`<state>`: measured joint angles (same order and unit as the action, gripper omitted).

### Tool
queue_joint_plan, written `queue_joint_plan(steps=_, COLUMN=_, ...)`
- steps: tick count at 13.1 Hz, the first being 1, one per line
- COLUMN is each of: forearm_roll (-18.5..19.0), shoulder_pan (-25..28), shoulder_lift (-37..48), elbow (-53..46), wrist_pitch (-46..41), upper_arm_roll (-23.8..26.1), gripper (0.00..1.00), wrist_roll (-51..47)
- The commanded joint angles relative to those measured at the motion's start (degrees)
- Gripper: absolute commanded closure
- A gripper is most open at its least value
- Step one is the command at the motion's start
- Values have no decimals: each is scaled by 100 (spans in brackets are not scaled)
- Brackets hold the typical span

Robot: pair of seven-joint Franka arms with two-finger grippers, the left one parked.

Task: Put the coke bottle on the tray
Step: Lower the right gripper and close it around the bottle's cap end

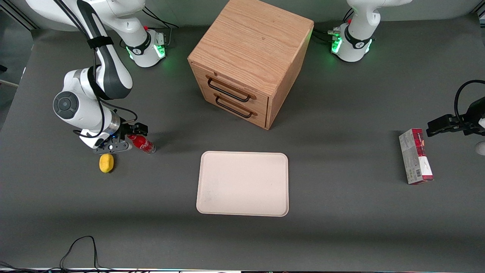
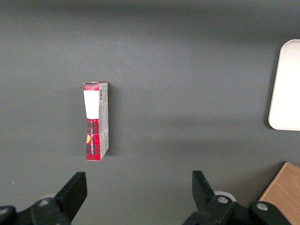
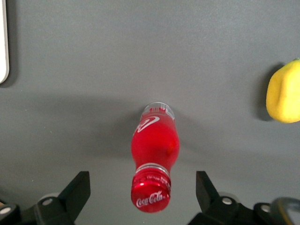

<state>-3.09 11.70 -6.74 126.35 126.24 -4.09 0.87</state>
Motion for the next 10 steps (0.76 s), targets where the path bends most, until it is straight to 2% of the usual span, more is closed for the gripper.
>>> queue_joint_plan(steps=1, forearm_roll=80, shoulder_pan=26, shoulder_lift=226, elbow=189, wrist_pitch=102, upper_arm_roll=-22, gripper=0, wrist_roll=62)
queue_joint_plan(steps=4, forearm_roll=80, shoulder_pan=26, shoulder_lift=217, elbow=189, wrist_pitch=102, upper_arm_roll=-22, gripper=1, wrist_roll=149)
queue_joint_plan(steps=5, forearm_roll=80, shoulder_pan=17, shoulder_lift=217, elbow=189, wrist_pitch=102, upper_arm_roll=-30, gripper=11, wrist_roll=211)
queue_joint_plan(steps=6, forearm_roll=80, shoulder_pan=17, shoulder_lift=217, elbow=189, wrist_pitch=102, upper_arm_roll=-48, gripper=47, wrist_roll=220)
queue_joint_plan(steps=7, forearm_roll=80, shoulder_pan=17, shoulder_lift=217, elbow=189, wrist_pitch=85, upper_arm_roll=-48, gripper=87, wrist_roll=229)
queue_joint_plan(steps=8, forearm_roll=80, shoulder_pan=-1, shoulder_lift=217, elbow=189, wrist_pitch=67, upper_arm_roll=-57, gripper=100, wrist_roll=229)
queue_joint_plan(steps=10, forearm_roll=80, shoulder_pan=8, shoulder_lift=209, elbow=189, wrist_pitch=58, upper_arm_roll=-74, gripper=100, wrist_roll=229)
